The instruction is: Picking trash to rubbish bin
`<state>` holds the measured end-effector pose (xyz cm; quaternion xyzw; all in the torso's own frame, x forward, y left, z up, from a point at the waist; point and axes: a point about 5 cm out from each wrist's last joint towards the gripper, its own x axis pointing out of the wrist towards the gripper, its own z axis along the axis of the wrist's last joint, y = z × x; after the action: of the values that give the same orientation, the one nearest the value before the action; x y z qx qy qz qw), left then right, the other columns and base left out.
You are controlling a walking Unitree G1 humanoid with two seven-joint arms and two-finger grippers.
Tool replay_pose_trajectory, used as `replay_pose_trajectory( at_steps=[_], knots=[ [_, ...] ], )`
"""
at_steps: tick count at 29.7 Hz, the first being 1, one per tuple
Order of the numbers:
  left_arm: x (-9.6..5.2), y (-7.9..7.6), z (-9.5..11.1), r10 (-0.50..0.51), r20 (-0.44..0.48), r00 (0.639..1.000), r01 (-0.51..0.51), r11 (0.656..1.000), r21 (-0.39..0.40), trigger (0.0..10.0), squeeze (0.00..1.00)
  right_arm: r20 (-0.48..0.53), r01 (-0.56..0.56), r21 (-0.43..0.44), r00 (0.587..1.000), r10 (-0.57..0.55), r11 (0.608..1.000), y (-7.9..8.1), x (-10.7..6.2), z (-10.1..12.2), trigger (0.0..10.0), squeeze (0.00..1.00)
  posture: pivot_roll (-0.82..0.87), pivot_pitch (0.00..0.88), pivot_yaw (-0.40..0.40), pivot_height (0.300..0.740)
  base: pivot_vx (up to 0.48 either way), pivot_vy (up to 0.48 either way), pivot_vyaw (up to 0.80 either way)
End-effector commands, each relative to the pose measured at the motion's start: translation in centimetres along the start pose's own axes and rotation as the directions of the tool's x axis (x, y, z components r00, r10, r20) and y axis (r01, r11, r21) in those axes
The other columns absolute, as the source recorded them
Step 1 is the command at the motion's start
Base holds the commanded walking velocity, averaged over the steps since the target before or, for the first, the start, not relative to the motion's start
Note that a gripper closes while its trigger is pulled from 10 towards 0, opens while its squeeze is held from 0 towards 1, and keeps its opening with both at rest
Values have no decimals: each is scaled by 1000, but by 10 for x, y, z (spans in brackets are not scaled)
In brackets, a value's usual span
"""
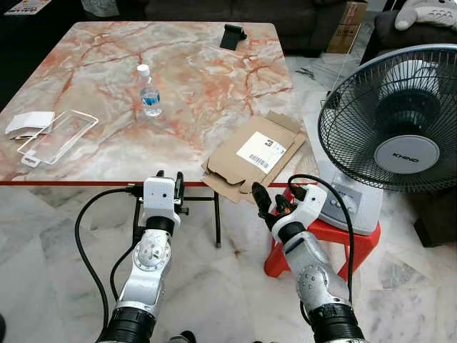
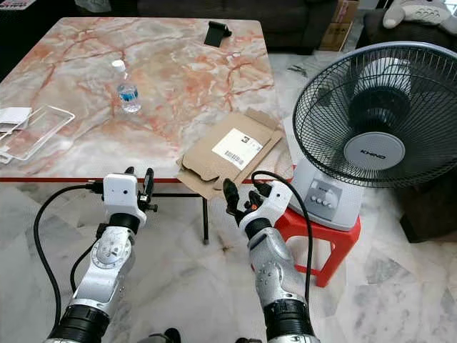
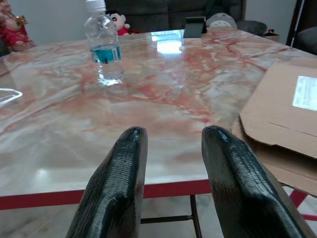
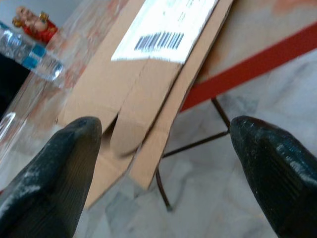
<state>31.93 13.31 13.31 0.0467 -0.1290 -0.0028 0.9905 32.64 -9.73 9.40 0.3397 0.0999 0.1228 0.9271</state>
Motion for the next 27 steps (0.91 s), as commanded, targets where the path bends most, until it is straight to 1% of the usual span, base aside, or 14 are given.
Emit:
replay_pose_trajectory(
  at_steps=[1,8,15,19,24,27],
  knots=[
    [-1,-1,-3,-7,-17,1000,7,1000,-12,10000,0,-14,-1,14,1000,1,1000,-1,0,-2,10000,0,69,178,-27,740,0,0,0],
    [-1,-2,-4,-14,-26,1000,14,1000,-14,10000,0,-29,2,19,1000,-1,1000,-2,-1,-3,10000,0,71,181,-25,740,0,0,0],
    [-1,-3,-4,-22,-26,999,22,1000,-16,10000,0,-45,-20,38,999,22,999,3,4,-7,10000,0,76,180,-24,740,0,0,0],
    [-1,-2,-3,-24,-27,999,24,1000,-16,10000,0,-45,-36,38,998,38,999,7,7,-6,10000,0,81,181,-23,740,0,0,0],
    [-1,-2,-4,-28,-29,999,27,999,-17,10000,0,-36,-55,66,998,58,996,11,11,-4,10000,0,83,182,-22,740,0,0,0],
    [-1,-3,-4,-30,-30,999,30,999,-18,10000,0,-37,-58,64,998,60,996,12,12,-5,10000,0,83,181,-21,740,0,0,0]
  ],
)
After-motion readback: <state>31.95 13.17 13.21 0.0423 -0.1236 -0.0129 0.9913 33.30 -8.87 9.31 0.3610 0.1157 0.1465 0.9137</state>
